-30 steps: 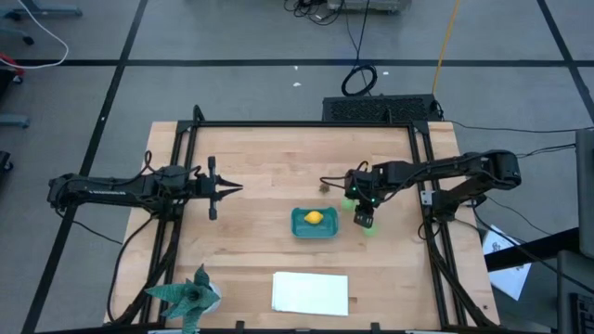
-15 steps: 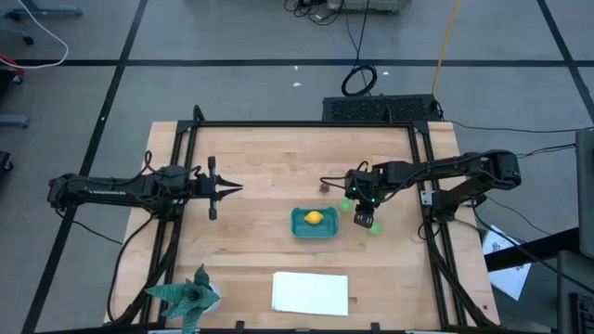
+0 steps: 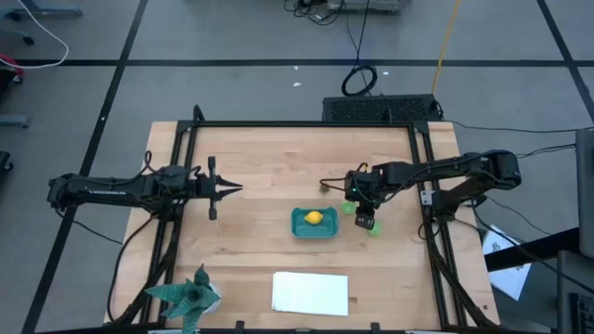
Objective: Pick and placing Produce into tupperware
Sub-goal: Put the top sliced green cabbage into the green bin
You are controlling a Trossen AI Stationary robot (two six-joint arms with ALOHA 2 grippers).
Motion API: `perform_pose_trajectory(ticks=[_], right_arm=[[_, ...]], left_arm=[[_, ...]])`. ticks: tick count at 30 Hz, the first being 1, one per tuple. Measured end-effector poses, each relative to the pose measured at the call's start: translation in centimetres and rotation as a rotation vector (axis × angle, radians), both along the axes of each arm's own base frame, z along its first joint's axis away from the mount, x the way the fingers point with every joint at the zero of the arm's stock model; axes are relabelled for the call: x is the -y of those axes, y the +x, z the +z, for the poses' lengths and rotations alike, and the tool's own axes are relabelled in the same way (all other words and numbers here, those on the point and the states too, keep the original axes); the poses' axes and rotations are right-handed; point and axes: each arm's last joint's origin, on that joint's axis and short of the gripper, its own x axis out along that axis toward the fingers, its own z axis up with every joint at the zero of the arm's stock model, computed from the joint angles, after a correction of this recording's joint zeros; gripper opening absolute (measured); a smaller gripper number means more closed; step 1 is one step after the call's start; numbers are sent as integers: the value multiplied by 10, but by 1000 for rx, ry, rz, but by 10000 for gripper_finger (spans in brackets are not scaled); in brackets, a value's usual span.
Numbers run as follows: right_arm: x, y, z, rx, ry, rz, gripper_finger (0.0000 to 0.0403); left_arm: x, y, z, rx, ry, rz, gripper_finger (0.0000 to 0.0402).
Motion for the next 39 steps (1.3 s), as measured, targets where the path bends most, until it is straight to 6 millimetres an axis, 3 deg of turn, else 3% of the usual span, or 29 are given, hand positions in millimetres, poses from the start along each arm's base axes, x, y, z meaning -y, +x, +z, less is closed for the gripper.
perform_pose_trajectory(ticks=[9,15,31,39], right_arm=[[0,1,0,13,-12,30,245],[1,2,0,42,-43,122,290],[7,9,2,122,-192,184,298],[20,12,-4,104,-173,85,298]], left_arm=[[0,0,0,0,1,0,31],[0,0,0,0,2,0,31],[0,0,0,0,-1,0,31],[0,0,0,0,-1,0,31]])
